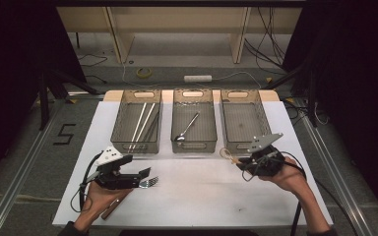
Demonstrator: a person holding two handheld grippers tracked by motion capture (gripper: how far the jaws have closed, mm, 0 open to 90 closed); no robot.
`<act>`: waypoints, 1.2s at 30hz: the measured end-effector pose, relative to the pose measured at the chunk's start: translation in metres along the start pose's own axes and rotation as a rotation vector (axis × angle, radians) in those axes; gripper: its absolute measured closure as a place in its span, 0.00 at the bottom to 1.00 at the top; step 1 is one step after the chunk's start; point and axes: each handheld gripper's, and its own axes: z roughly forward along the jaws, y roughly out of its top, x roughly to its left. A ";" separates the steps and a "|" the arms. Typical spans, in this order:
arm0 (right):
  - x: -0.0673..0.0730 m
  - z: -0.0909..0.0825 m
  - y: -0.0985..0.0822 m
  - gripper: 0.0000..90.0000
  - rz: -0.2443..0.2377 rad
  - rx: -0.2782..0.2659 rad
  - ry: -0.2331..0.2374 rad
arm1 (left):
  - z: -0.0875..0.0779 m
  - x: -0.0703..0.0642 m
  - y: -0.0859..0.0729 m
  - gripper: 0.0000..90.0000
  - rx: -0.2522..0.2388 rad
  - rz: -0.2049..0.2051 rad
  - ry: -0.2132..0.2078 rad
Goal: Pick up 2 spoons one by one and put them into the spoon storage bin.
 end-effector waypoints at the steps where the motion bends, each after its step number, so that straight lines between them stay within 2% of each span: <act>1: -0.001 0.001 0.005 0.87 0.006 -0.011 -0.005 | -0.001 0.001 -0.001 0.18 0.003 -0.002 0.008; 5: -0.009 0.008 0.027 0.87 0.057 -0.048 -0.021 | -0.005 0.003 -0.003 0.19 0.014 -0.007 0.025; 18: -0.025 0.045 0.083 0.87 0.126 -0.082 -0.037 | -0.018 0.004 -0.010 0.18 0.000 -0.033 0.040; 21: -0.029 0.053 0.095 0.87 0.161 -0.093 -0.035 | -0.020 0.002 -0.012 0.18 0.007 -0.032 0.039; 29: -0.041 0.076 0.121 0.87 0.200 -0.087 -0.068 | -0.023 0.000 -0.014 0.18 0.000 -0.033 0.038; 36: -0.048 0.096 0.133 0.87 0.240 -0.068 -0.088 | -0.025 -0.001 -0.015 0.18 -0.003 -0.035 0.036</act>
